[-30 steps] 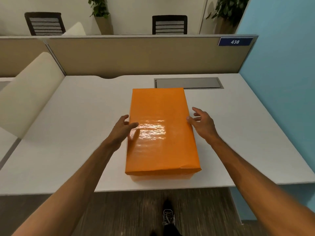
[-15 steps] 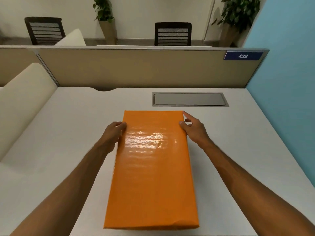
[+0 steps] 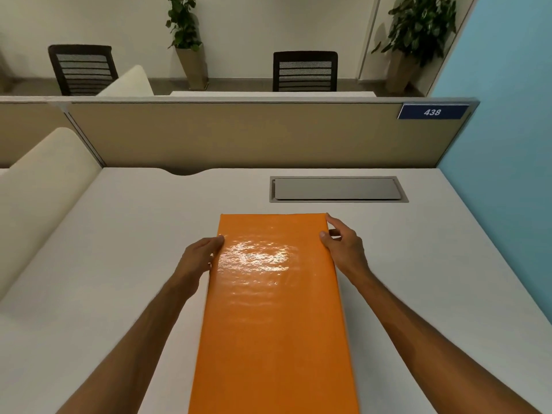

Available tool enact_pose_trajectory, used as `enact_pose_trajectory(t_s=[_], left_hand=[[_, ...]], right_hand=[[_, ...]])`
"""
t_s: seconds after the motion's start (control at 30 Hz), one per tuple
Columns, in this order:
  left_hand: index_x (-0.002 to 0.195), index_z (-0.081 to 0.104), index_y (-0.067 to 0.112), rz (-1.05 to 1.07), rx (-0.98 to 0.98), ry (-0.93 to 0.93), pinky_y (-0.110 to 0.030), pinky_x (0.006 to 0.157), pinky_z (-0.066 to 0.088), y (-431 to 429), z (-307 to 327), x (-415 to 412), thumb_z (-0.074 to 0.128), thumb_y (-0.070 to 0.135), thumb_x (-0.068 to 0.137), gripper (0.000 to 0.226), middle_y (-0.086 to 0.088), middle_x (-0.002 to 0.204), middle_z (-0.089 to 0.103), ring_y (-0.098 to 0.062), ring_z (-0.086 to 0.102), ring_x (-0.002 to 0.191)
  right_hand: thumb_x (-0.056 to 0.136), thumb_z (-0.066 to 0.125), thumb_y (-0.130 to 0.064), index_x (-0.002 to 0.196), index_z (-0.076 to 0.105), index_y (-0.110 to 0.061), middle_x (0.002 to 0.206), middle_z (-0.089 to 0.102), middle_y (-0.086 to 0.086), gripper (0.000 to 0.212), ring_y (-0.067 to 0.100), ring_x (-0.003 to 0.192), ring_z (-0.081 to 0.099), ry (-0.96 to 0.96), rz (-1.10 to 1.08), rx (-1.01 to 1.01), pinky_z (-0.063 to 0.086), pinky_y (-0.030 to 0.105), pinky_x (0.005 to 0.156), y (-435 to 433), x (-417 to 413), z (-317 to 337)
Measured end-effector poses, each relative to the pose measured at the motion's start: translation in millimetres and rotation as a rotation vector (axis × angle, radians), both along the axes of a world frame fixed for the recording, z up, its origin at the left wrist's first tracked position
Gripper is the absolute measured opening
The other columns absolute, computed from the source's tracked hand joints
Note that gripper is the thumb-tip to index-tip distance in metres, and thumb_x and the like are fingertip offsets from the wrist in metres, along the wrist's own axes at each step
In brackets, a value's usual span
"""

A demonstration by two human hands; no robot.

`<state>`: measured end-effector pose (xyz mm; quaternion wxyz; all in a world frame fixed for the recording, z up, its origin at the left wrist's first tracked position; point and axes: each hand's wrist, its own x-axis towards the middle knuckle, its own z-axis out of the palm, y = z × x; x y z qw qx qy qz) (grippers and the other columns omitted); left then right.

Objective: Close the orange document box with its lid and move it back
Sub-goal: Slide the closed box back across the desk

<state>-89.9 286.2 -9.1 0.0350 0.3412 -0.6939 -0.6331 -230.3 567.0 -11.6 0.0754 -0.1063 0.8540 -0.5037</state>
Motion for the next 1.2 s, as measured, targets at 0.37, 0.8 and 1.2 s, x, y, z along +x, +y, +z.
enact_pose_trajectory(t_s=[0.37, 0.8, 1.2], left_hand=[[0.116, 0.062, 0.029, 0.012, -0.061, -0.016, -0.036, 0.075, 0.047, 3, -1, 0, 0.048, 0.062, 0.091, 0.043, 0.008, 0.104, 0.068, -0.012, 0.064, 0.093], [0.111, 0.069, 0.027, 0.011, 0.028, -0.013, -0.027, 0.064, 0.050, 4, -13, -3, 0.056, 0.058, 0.089, 0.040, 0.009, 0.096, 0.075, -0.012, 0.070, 0.086], [0.149, 0.042, 0.018, 0.009, -0.120, -0.006, -0.058, 0.104, 0.046, 14, 0, 24, 0.050, 0.063, 0.090, 0.074, -0.011, 0.147, 0.052, -0.035, 0.053, 0.130]], right_hand=[[0.097, 0.055, -0.036, 0.145, 0.044, -0.024, 0.125, 0.064, 0.012, 0.050, 0.022, 0.100, 0.061, -0.066, -0.012, 0.010, 0.053, 0.044, 0.089, -6, -10, 1], [0.098, 0.049, -0.043, 0.148, 0.039, -0.027, 0.134, 0.060, 0.010, 0.053, 0.021, 0.103, 0.060, -0.166, -0.047, 0.103, 0.050, 0.042, 0.090, -9, -12, -15], [0.096, 0.046, -0.051, 0.151, 0.030, -0.026, 0.140, 0.054, 0.013, 0.062, 0.034, 0.123, 0.055, -0.200, 0.001, 0.117, 0.048, 0.053, 0.099, 12, 27, 6]])
